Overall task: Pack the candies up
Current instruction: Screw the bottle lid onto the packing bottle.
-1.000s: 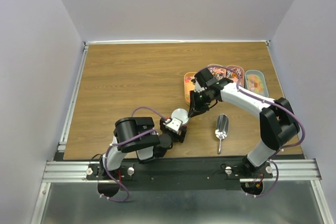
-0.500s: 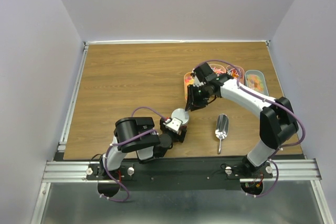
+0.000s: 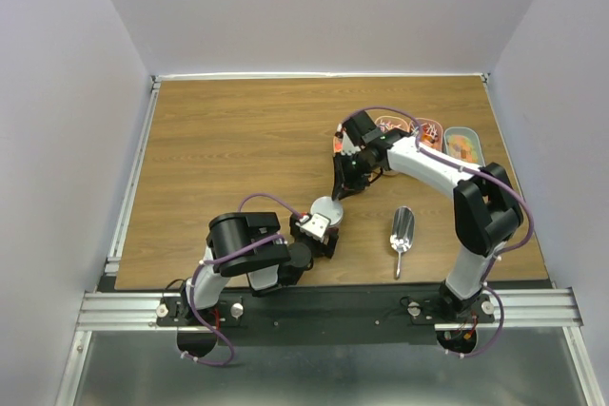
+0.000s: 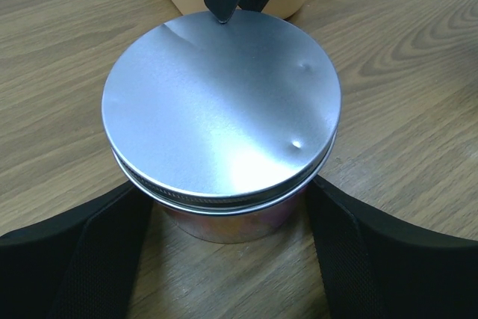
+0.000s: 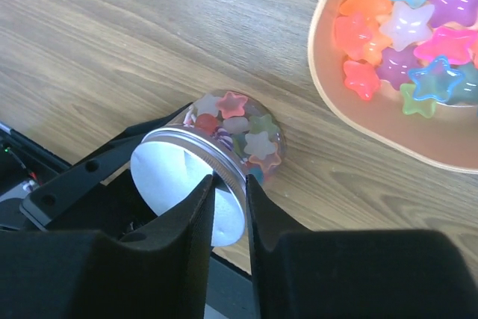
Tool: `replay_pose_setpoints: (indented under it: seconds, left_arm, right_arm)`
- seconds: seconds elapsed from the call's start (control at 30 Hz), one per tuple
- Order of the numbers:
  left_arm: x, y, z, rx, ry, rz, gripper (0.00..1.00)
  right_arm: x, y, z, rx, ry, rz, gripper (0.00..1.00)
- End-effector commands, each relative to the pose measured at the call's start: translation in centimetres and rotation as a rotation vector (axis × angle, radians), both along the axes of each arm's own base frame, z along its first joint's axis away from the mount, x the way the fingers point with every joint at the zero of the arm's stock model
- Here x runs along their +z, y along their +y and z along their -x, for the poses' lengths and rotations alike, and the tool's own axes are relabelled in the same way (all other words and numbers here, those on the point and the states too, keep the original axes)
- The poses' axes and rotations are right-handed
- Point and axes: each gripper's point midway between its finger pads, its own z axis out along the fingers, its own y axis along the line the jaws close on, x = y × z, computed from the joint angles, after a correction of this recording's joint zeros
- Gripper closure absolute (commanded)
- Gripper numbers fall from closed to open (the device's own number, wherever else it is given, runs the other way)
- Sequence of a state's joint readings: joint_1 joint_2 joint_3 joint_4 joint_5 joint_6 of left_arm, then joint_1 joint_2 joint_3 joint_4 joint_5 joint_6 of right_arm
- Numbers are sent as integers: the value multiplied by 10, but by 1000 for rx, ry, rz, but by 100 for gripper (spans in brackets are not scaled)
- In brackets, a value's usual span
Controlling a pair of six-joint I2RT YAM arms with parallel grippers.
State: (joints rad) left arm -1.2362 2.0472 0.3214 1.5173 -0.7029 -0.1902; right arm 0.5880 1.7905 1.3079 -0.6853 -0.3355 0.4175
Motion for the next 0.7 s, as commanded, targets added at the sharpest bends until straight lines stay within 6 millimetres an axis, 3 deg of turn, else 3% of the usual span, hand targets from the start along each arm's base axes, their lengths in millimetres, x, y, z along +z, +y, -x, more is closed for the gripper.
replay_pose_setpoints:
  seconds: [0.0, 0.17, 0.67]
  left_arm:
    - [55, -7, -4, -16, -104, 306, 14]
    - [56, -8, -5, -11, -101, 313, 14]
    - [55, -11, -8, 2, -95, 318, 14]
  right_arm:
    - [-2, 4, 4, 42, 18, -16, 71]
    - [-3, 1, 13, 39, 39, -20, 79]
    - [-2, -15, 55, -19, 96, -19, 87]
